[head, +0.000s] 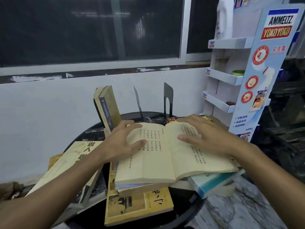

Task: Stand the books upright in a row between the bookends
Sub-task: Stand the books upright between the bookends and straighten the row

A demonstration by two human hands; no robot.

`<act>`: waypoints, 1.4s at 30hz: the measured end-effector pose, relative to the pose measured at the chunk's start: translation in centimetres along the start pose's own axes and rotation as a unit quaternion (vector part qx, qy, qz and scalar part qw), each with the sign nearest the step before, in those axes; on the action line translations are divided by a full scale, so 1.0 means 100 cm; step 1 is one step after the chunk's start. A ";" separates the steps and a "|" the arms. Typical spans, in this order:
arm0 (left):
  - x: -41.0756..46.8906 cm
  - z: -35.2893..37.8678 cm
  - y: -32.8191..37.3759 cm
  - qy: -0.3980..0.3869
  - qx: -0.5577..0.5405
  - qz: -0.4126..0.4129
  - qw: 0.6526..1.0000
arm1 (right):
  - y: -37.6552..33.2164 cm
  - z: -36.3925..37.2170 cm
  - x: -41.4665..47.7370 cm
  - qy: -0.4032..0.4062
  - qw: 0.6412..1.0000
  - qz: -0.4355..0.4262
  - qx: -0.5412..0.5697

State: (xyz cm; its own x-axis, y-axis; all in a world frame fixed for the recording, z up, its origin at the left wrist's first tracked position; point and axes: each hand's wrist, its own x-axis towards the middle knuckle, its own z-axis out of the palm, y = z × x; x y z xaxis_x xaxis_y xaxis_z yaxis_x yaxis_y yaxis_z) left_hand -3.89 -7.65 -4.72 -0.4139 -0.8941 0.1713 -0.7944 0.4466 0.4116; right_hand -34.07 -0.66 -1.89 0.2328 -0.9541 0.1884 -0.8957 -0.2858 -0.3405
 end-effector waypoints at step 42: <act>0.024 -0.046 0.077 0.096 -0.190 0.103 0.972 | 0.019 -0.029 -0.011 0.039 0.999 -0.006 -0.009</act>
State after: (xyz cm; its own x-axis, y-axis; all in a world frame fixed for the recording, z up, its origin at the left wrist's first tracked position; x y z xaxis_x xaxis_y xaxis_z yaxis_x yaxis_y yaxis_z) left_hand -8.92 -6.52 2.98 -0.4279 -0.7929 0.4338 -0.4674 0.6049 0.6447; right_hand -37.13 0.14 -0.09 0.2136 -0.9405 0.2642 -0.8996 -0.2948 -0.3221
